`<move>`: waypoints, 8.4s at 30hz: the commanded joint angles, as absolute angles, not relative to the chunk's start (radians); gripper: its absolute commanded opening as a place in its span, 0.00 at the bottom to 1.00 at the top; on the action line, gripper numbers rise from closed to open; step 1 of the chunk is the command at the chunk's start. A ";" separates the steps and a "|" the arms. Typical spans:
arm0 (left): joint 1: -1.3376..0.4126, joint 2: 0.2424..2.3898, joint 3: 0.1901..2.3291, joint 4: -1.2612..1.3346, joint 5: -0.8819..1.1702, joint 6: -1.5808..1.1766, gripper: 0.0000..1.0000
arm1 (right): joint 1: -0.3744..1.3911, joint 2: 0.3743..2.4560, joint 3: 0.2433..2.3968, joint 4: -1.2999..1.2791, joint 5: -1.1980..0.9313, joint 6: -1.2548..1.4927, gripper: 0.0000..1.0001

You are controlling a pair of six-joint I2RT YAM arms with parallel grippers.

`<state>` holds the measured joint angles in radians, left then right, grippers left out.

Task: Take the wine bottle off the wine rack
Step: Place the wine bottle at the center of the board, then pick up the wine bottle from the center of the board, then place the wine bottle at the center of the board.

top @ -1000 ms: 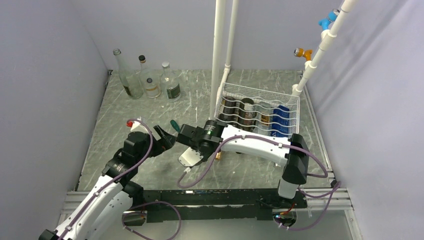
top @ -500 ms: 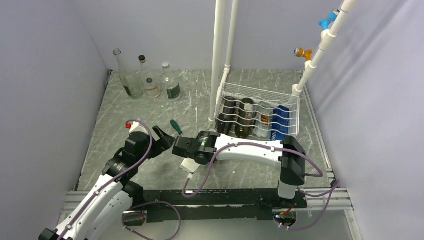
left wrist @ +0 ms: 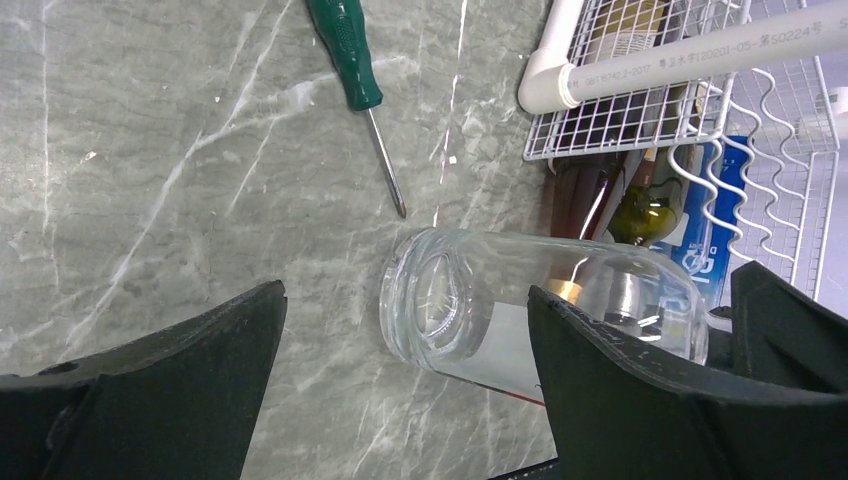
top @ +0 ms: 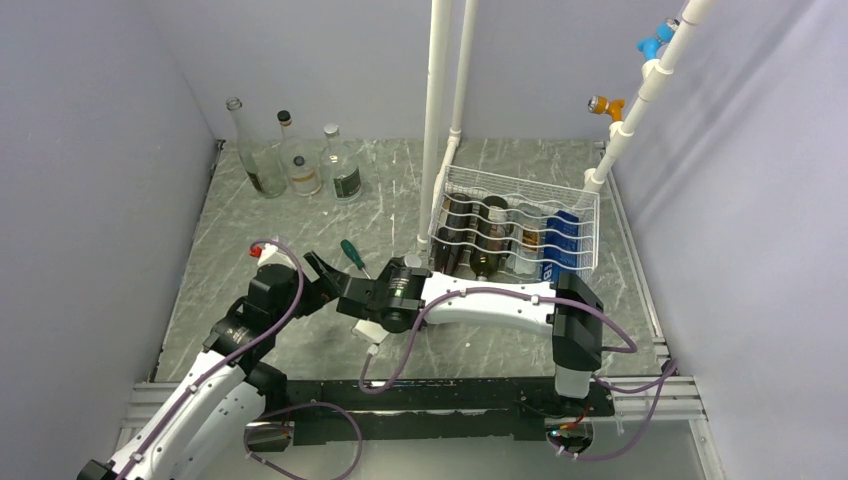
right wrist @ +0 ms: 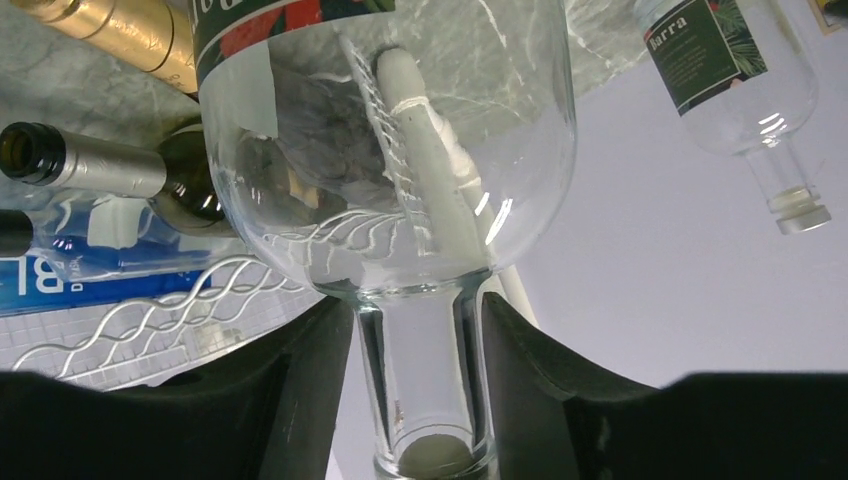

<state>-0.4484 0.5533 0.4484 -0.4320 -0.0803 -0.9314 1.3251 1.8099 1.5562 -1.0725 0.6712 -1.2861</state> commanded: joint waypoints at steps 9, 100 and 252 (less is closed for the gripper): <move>-0.451 0.534 0.456 -0.413 -0.086 -0.941 0.95 | 1.341 1.829 1.667 -1.066 0.722 -1.261 0.70; -0.460 0.394 0.498 0.070 0.543 -0.137 0.99 | -0.067 0.974 0.882 -0.310 -1.320 -0.187 1.00; -0.364 1.719 1.073 1.123 0.174 -0.106 0.00 | -0.067 0.935 0.823 -0.387 -1.282 -0.318 1.00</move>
